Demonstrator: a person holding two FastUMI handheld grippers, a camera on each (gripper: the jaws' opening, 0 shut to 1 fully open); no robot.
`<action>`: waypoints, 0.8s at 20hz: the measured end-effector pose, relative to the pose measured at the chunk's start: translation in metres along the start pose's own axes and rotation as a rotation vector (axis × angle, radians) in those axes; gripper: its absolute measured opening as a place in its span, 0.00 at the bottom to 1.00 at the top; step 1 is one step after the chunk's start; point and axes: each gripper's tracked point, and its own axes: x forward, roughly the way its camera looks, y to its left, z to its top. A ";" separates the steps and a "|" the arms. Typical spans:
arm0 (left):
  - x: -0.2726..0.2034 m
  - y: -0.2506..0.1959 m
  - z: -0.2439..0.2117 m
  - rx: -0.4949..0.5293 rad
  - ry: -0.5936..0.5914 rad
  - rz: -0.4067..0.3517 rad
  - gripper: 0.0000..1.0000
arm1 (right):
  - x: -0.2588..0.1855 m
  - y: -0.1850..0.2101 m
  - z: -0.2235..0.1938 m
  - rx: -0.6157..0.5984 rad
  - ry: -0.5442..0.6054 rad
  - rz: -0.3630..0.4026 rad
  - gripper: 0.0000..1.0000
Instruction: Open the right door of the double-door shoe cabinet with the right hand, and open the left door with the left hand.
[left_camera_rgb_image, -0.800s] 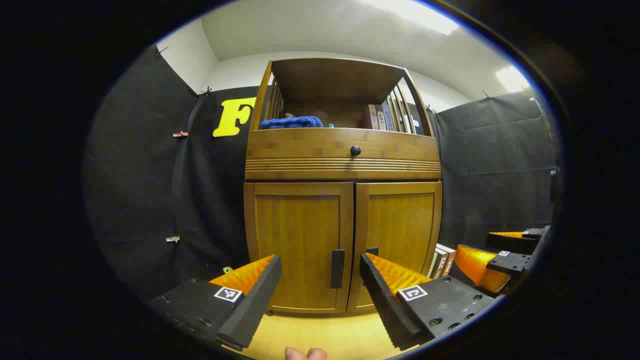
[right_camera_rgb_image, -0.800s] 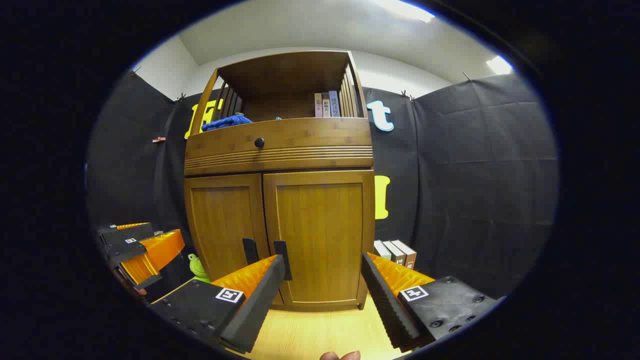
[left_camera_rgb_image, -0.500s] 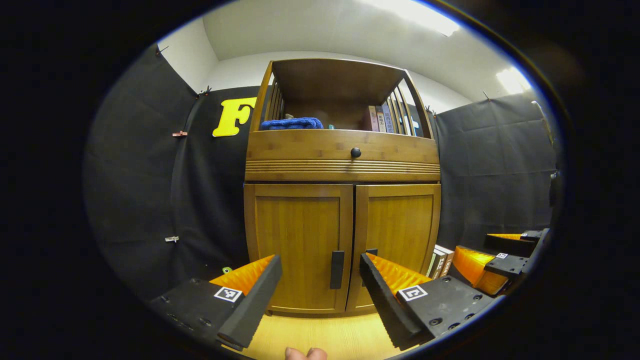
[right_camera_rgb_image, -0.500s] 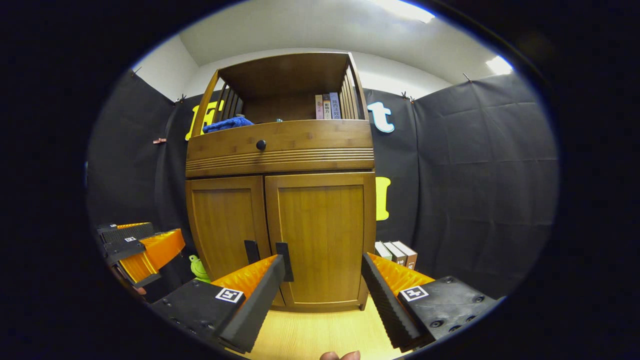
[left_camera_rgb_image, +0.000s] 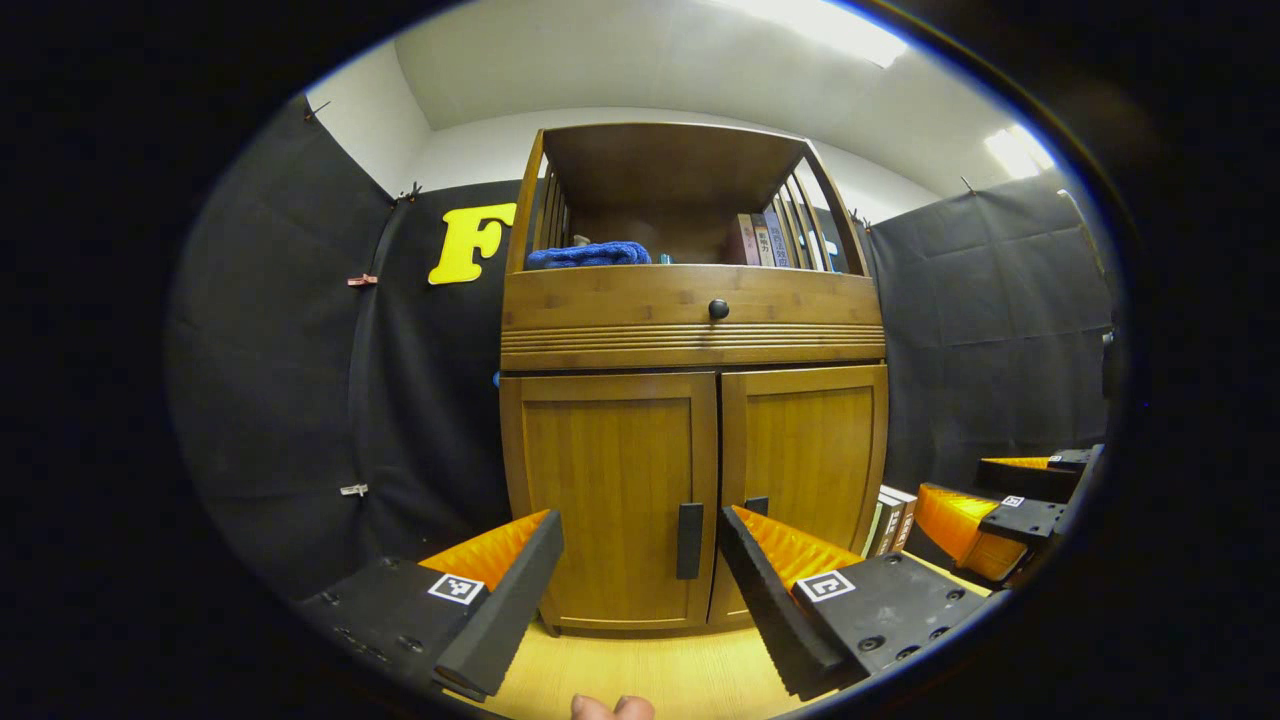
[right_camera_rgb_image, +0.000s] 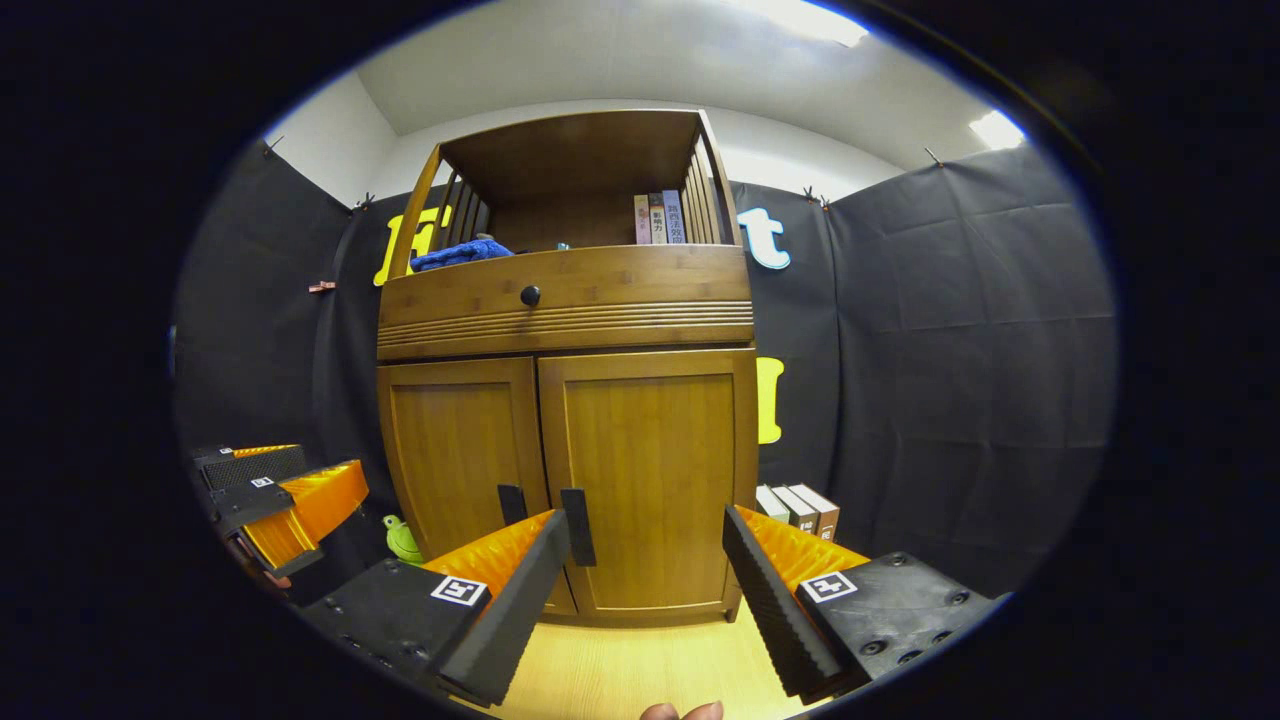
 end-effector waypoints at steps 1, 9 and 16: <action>-0.001 0.001 -0.001 0.000 0.001 0.000 0.98 | 0.002 0.003 -0.003 0.007 0.008 0.005 0.98; 0.000 0.007 -0.008 -0.018 0.013 0.006 0.98 | 0.065 0.037 -0.031 -0.006 0.039 0.062 0.98; -0.002 0.030 -0.023 -0.014 0.027 0.027 0.97 | 0.132 0.074 -0.086 -0.031 0.106 0.111 0.98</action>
